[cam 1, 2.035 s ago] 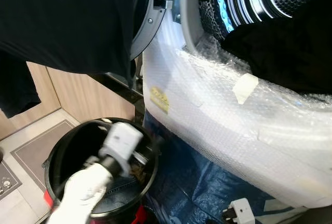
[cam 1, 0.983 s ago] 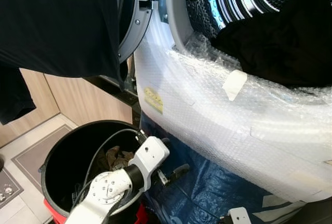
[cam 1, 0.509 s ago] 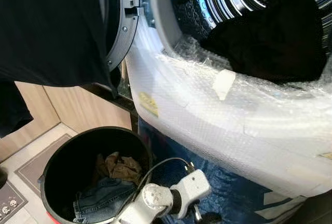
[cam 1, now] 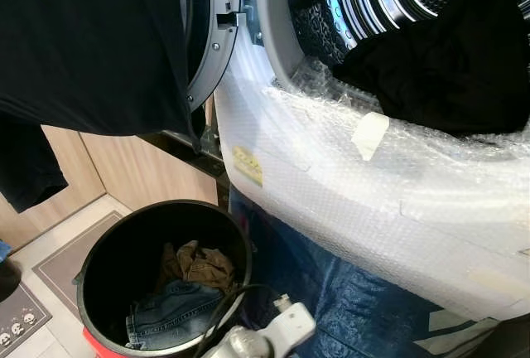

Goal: Clothes washing

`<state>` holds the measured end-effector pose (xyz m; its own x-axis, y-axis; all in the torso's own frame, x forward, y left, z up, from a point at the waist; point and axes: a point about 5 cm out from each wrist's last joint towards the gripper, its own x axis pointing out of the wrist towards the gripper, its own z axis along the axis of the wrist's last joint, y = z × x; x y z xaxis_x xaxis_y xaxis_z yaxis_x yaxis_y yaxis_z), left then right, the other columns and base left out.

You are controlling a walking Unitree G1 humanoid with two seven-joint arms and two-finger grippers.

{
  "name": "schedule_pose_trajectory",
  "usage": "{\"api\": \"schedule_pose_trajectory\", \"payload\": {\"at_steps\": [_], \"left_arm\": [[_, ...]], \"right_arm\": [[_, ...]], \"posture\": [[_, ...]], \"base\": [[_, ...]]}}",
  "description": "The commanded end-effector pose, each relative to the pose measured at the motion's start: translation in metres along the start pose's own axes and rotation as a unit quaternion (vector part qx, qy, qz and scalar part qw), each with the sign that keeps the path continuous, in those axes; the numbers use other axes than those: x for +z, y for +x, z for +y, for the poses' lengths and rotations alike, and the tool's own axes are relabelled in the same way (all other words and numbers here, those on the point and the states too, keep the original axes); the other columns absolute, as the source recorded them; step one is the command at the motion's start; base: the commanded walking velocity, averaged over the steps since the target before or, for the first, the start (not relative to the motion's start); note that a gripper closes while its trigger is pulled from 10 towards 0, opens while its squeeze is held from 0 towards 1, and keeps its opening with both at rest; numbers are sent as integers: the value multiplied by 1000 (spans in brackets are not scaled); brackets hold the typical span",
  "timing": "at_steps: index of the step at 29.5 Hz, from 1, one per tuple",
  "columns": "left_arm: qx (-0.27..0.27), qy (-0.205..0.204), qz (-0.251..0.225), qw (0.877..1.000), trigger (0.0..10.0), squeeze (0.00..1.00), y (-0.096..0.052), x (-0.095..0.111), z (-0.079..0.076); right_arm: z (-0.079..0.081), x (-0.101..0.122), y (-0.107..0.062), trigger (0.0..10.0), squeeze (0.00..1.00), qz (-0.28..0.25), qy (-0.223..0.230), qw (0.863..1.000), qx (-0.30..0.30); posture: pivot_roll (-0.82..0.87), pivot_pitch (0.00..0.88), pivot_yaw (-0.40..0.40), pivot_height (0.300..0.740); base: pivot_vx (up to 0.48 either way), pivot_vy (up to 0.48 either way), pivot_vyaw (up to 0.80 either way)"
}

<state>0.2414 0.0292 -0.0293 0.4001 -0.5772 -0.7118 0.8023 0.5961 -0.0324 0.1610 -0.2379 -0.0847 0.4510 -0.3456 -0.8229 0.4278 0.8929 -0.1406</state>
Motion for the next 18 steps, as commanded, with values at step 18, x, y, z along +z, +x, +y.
{"api": "schedule_pose_trajectory", "payload": {"at_steps": [18], "left_arm": [[31,11,70,997,10000,0,-1,-37,-7]], "right_arm": [[0,-2,0,10000,0,7,14,1000,-5]], "posture": [[-10,11,-45,740]], "base": [[0,0,0]]}}
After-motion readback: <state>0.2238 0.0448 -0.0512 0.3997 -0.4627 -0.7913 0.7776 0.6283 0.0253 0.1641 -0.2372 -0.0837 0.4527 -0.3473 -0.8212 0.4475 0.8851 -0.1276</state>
